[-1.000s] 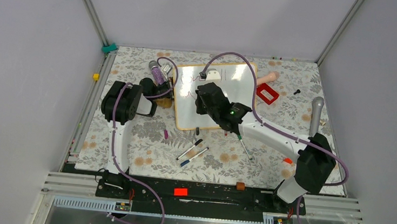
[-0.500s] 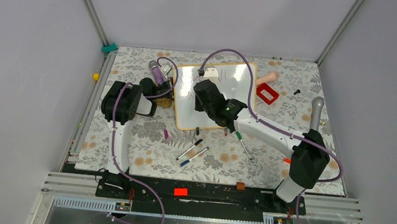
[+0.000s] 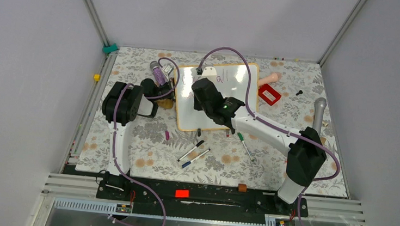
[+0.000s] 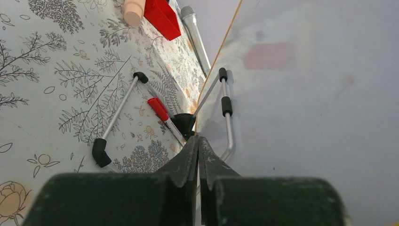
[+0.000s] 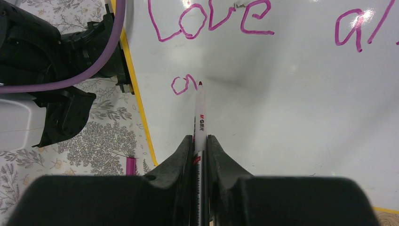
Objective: Write a sentence on the whiteboard
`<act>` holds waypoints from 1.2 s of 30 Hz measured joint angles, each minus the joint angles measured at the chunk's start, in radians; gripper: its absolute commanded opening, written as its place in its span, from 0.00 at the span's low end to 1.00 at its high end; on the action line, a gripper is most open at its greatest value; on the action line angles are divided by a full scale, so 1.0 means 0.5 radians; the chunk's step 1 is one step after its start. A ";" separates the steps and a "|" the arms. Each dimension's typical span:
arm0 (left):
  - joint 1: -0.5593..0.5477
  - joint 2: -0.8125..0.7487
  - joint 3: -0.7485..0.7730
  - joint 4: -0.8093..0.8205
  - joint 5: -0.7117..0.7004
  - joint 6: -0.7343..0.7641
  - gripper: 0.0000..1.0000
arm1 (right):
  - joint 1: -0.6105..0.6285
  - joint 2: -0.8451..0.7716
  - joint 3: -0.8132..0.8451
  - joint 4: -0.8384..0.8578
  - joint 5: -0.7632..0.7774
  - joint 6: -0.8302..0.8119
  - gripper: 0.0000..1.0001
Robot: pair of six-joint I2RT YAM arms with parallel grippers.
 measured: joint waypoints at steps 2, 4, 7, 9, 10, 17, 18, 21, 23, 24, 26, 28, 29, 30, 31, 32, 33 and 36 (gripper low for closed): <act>0.000 0.000 0.000 0.000 0.000 0.001 0.00 | 0.000 0.010 0.009 -0.009 0.000 -0.001 0.00; 0.000 0.000 0.000 0.000 0.000 0.000 0.00 | 0.000 0.010 0.010 -0.017 0.006 -0.002 0.00; 0.000 0.000 0.000 0.001 0.000 0.000 0.00 | 0.000 0.010 0.013 -0.029 0.014 -0.005 0.00; -0.001 0.000 0.000 0.000 0.000 0.001 0.00 | 0.000 0.011 0.023 -0.043 0.016 -0.007 0.00; 0.000 0.000 0.000 0.001 0.000 0.001 0.00 | 0.000 0.015 0.034 -0.050 0.018 -0.008 0.00; 0.000 0.000 0.000 0.001 0.000 0.001 0.00 | 0.000 0.046 0.077 -0.075 0.037 -0.021 0.00; -0.001 0.000 0.000 0.000 0.000 0.001 0.00 | 0.000 0.048 0.081 -0.081 0.037 -0.021 0.00; 0.000 0.000 0.000 0.001 -0.001 0.001 0.00 | 0.000 0.070 0.108 -0.095 0.043 -0.022 0.00; 0.000 0.000 0.000 0.001 0.000 0.001 0.00 | 0.000 0.081 0.118 -0.095 0.045 -0.022 0.00; 0.000 0.000 0.000 0.000 -0.001 0.001 0.00 | 0.000 0.083 0.118 -0.096 0.045 -0.022 0.00; -0.001 0.000 0.000 0.000 0.000 0.001 0.00 | 0.000 0.092 0.124 -0.098 0.046 -0.022 0.00; 0.000 0.000 0.000 0.000 0.000 0.001 0.00 | 0.000 0.103 0.137 -0.101 0.046 -0.022 0.00; 0.000 0.000 0.000 0.000 0.000 0.001 0.00 | 0.000 0.107 0.141 -0.104 0.047 -0.022 0.00; 0.000 0.000 0.000 0.001 -0.001 0.001 0.00 | 0.000 0.107 0.143 -0.105 0.047 -0.022 0.00; 0.000 0.000 0.000 0.000 -0.001 0.002 0.00 | 0.000 0.107 0.143 -0.108 0.047 -0.022 0.00; 0.000 0.000 0.000 0.001 0.000 0.002 0.00 | 0.000 0.107 0.144 -0.110 0.047 -0.021 0.00; 0.000 0.000 0.000 0.000 0.000 0.002 0.00 | 0.000 0.107 0.144 -0.114 0.048 -0.022 0.00; 0.000 0.000 0.000 0.001 -0.001 0.002 0.00 | 0.000 0.107 0.144 -0.138 0.049 -0.021 0.00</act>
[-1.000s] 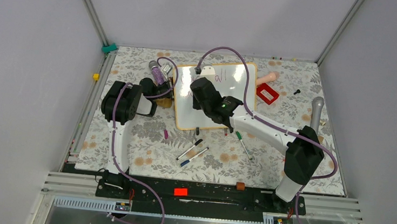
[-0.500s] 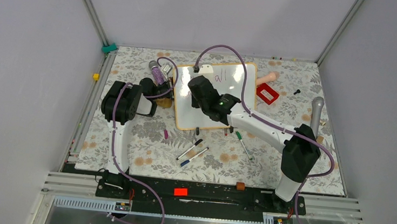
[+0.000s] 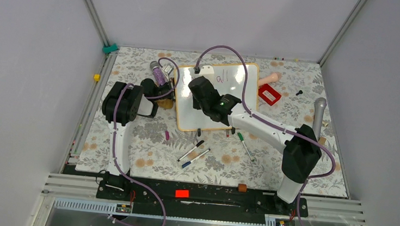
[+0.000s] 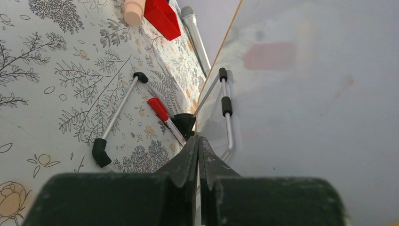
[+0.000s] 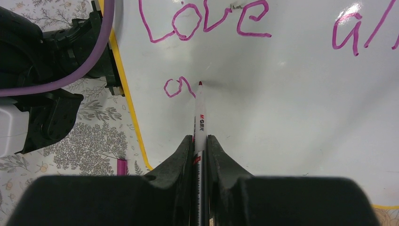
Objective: Write a sentence on the whiteboard
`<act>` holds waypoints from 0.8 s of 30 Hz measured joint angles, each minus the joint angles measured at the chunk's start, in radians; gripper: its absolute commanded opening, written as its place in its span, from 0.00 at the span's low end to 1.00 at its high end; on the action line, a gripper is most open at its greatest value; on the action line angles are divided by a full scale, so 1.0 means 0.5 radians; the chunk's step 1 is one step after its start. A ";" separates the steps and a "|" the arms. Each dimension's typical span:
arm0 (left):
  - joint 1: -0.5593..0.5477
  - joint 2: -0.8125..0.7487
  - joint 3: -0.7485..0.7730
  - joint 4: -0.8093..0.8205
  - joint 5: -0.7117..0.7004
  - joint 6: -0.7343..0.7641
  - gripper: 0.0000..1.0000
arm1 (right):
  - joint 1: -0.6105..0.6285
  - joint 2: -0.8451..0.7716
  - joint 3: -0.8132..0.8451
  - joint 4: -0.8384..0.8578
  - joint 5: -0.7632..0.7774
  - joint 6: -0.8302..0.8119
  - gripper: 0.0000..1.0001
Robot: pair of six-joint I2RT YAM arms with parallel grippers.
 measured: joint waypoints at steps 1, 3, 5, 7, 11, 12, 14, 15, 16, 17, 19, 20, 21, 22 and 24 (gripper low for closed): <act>0.000 0.000 0.000 -0.001 0.001 0.000 0.00 | 0.000 0.001 0.000 -0.002 0.000 0.000 0.00; 0.000 0.000 0.000 0.000 0.001 0.000 0.00 | 0.000 0.001 0.000 -0.011 0.001 0.000 0.00; 0.000 0.000 0.000 0.000 0.001 0.000 0.00 | 0.000 0.001 0.000 -0.018 0.001 0.000 0.00; 0.000 0.000 0.000 0.000 0.000 0.000 0.00 | 0.000 0.002 0.000 -0.031 0.001 0.000 0.00; 0.000 0.000 0.000 -0.001 0.000 0.000 0.00 | 0.000 0.004 0.000 -0.045 0.001 0.001 0.00; 0.000 0.000 0.000 0.000 0.000 0.001 0.00 | 0.000 0.004 0.000 -0.045 0.001 0.001 0.00; 0.000 0.000 0.000 -0.001 0.000 0.002 0.00 | 0.000 0.004 0.001 -0.047 0.000 0.001 0.00; 0.000 0.000 0.000 -0.001 0.000 0.002 0.00 | 0.000 0.004 0.002 -0.050 0.000 0.002 0.00; 0.000 0.000 0.000 -0.001 0.000 0.002 0.00 | 0.000 0.004 0.002 -0.050 0.000 0.002 0.00; 0.000 0.000 0.000 -0.001 0.000 0.002 0.00 | 0.000 0.004 0.002 -0.050 -0.001 0.002 0.00; 0.000 0.000 0.000 0.000 0.000 0.004 0.00 | 0.000 0.004 0.002 -0.050 -0.001 0.002 0.00; 0.000 0.000 0.000 -0.001 0.000 0.005 0.00 | 0.000 0.004 0.002 -0.051 -0.001 0.002 0.00; 0.000 0.000 0.000 0.000 0.000 0.005 0.00 | 0.000 0.004 0.002 -0.052 -0.001 0.002 0.00; 0.000 0.000 0.000 0.000 0.000 0.005 0.00 | 0.000 0.005 0.005 -0.053 -0.001 0.002 0.00; 0.000 0.000 0.000 0.000 0.000 0.005 0.00 | 0.000 0.007 0.014 -0.059 0.000 0.001 0.00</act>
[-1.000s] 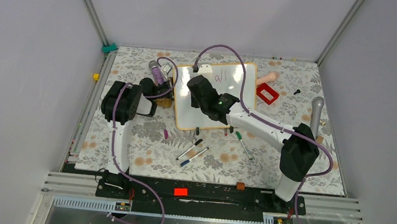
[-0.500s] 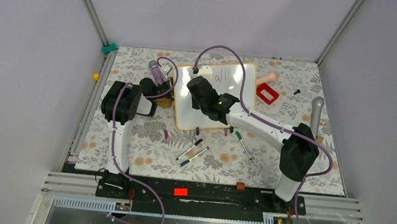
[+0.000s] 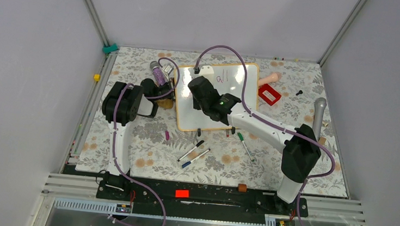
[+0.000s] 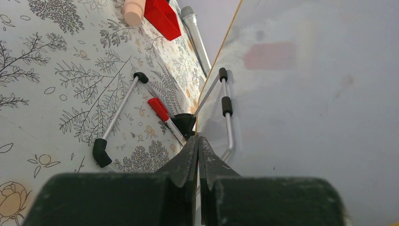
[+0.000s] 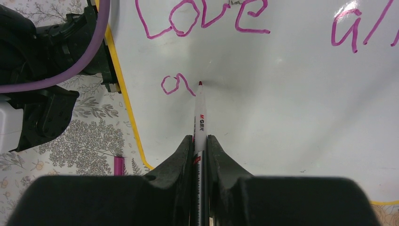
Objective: Write a sentence on the whiteboard
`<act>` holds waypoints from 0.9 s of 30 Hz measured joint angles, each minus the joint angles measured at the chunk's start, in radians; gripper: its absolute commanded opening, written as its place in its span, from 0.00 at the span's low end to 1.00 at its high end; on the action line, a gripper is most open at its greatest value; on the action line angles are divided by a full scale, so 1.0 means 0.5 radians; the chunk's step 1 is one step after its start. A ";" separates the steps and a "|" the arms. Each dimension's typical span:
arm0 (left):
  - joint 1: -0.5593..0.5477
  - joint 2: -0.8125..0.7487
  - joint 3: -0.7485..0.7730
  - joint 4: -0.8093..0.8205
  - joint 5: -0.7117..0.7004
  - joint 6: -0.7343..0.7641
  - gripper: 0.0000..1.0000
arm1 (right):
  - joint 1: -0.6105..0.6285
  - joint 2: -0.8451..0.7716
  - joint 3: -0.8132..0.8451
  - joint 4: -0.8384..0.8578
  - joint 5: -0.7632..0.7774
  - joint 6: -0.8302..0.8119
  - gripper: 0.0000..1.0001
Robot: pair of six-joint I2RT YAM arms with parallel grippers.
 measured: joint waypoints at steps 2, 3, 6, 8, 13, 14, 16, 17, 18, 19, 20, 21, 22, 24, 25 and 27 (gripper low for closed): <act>0.000 0.000 0.000 0.000 0.000 0.000 0.00 | 0.000 0.010 0.020 -0.003 0.001 0.000 0.00; 0.000 0.000 0.000 0.000 0.000 0.000 0.00 | 0.000 0.017 0.031 -0.003 0.001 -0.001 0.00; 0.000 0.000 0.000 -0.001 0.000 0.000 0.00 | 0.000 0.034 0.059 -0.014 0.002 -0.002 0.00; 0.000 0.000 0.000 -0.001 -0.001 0.001 0.00 | 0.000 0.047 0.082 -0.020 0.002 -0.003 0.00; 0.000 0.000 0.000 0.000 -0.001 0.000 0.00 | 0.000 0.059 0.110 -0.030 0.003 -0.010 0.00; 0.000 0.000 0.000 0.000 0.000 0.000 0.00 | 0.000 0.059 0.110 -0.030 0.004 -0.011 0.00; 0.000 0.000 0.000 -0.001 0.000 0.001 0.00 | -0.001 0.060 0.110 -0.031 0.005 -0.013 0.00; 0.000 0.000 0.000 -0.001 -0.001 0.001 0.00 | -0.001 0.060 0.110 -0.030 0.005 -0.014 0.00; 0.000 0.000 0.000 0.000 -0.001 0.001 0.00 | -0.001 0.060 0.110 -0.031 0.005 -0.014 0.00; 0.000 0.000 0.000 0.000 -0.001 0.001 0.00 | -0.001 0.060 0.110 -0.031 0.006 -0.014 0.00; 0.000 0.000 0.000 -0.001 -0.001 0.000 0.00 | -0.001 0.060 0.110 -0.031 0.008 -0.014 0.00; 0.000 0.000 0.000 -0.001 -0.001 0.001 0.00 | -0.001 0.060 0.110 -0.031 0.011 -0.014 0.00; 0.000 0.000 0.000 -0.001 -0.001 0.000 0.00 | -0.001 0.060 0.110 -0.031 0.012 -0.014 0.00; 0.000 0.000 0.000 0.000 -0.001 0.001 0.00 | -0.001 0.060 0.110 -0.034 0.013 -0.014 0.00; 0.000 0.000 0.000 0.000 -0.001 0.001 0.00 | -0.001 0.060 0.110 -0.036 0.013 -0.014 0.00; 0.000 0.000 0.000 -0.001 -0.001 0.001 0.00 | -0.001 0.060 0.110 -0.038 0.013 -0.014 0.00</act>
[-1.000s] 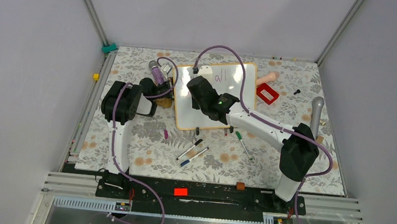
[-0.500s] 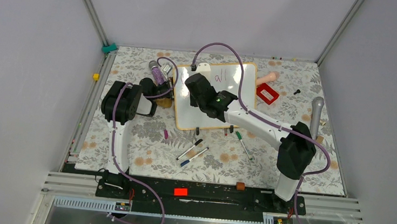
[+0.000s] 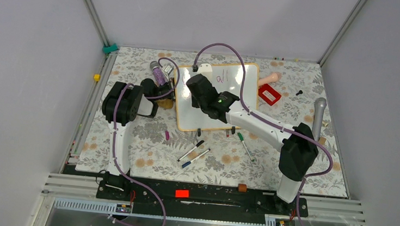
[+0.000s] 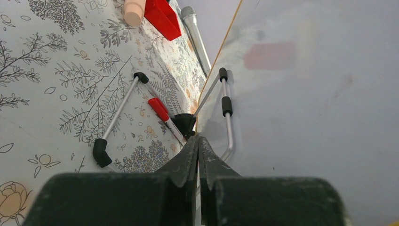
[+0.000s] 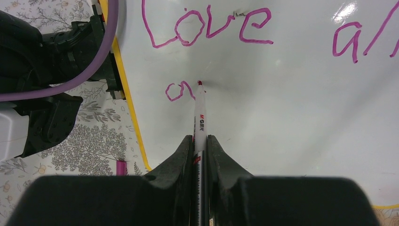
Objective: Write a sentence on the whiteboard
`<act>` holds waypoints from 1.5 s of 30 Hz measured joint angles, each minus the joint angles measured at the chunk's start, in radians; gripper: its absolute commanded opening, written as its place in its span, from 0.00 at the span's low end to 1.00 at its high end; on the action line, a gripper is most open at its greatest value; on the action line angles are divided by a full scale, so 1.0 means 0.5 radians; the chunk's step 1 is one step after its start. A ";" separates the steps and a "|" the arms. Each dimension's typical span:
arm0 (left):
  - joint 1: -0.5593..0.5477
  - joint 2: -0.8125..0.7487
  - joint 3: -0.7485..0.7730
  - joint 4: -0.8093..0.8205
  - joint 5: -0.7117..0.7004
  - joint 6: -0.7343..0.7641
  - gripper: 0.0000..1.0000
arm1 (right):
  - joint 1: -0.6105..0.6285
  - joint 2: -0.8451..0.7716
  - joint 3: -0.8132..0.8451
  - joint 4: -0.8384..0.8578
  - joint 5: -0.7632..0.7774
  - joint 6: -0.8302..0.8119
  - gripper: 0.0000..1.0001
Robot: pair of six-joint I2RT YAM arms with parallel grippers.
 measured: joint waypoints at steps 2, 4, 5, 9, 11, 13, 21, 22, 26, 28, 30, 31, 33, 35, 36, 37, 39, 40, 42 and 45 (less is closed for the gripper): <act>0.000 0.000 0.000 0.000 0.000 -0.001 0.00 | 0.000 0.000 0.000 -0.004 -0.001 0.000 0.00; 0.000 0.000 0.000 0.000 0.000 0.000 0.00 | 0.000 0.000 0.000 -0.005 -0.002 0.001 0.00; 0.000 0.000 0.000 0.000 0.000 0.000 0.00 | 0.000 0.000 0.000 -0.005 -0.002 0.001 0.00; 0.000 0.000 0.000 0.000 0.000 0.000 0.00 | 0.000 0.000 0.000 -0.005 -0.008 0.005 0.00; 0.000 0.000 0.000 0.000 0.000 0.000 0.00 | 0.000 0.000 -0.001 -0.006 -0.018 0.007 0.00; 0.000 0.000 0.000 0.001 0.001 -0.001 0.00 | 0.000 0.000 -0.001 -0.008 -0.021 0.009 0.00; 0.000 0.000 0.000 0.000 0.000 -0.001 0.00 | 0.002 0.000 -0.020 -0.034 -0.036 0.030 0.00; 0.000 0.000 0.000 0.000 0.000 0.000 0.00 | 0.004 0.000 -0.023 -0.040 -0.036 0.031 0.00; 0.000 0.000 0.000 0.001 0.001 0.000 0.00 | 0.010 0.000 -0.024 -0.056 -0.036 0.037 0.00; 0.000 0.000 0.000 0.001 0.000 0.000 0.00 | 0.010 0.000 -0.024 -0.060 -0.037 0.037 0.00; 0.000 0.000 0.000 0.000 0.001 0.000 0.00 | 0.010 0.000 -0.024 -0.066 -0.040 0.037 0.00; 0.000 0.000 0.000 0.001 0.000 -0.001 0.00 | 0.010 0.000 -0.024 -0.069 -0.042 0.037 0.00; 0.000 0.000 0.000 0.001 0.001 0.000 0.00 | 0.010 0.000 -0.024 -0.079 -0.051 0.037 0.00; 0.000 0.000 0.000 0.001 0.001 -0.001 0.00 | 0.010 0.000 -0.024 -0.094 -0.055 0.037 0.00; 0.000 0.000 0.000 0.001 0.001 -0.001 0.00 | 0.010 0.000 -0.024 -0.095 -0.055 0.037 0.00; 0.000 0.000 0.000 0.001 0.001 -0.001 0.00 | 0.010 0.000 -0.024 -0.095 -0.056 0.037 0.00; 0.000 0.000 0.000 0.001 0.001 0.000 0.00 | 0.010 0.000 -0.024 -0.095 -0.056 0.037 0.00; 0.000 0.000 0.000 0.001 0.001 -0.001 0.00 | 0.010 0.000 -0.024 -0.095 -0.056 0.037 0.00; 0.000 0.000 0.000 0.001 0.000 -0.001 0.00 | 0.011 0.000 -0.024 -0.095 -0.056 0.037 0.00; 0.000 0.000 0.000 0.001 0.001 -0.001 0.00 | 0.011 0.000 -0.024 -0.096 -0.056 0.037 0.00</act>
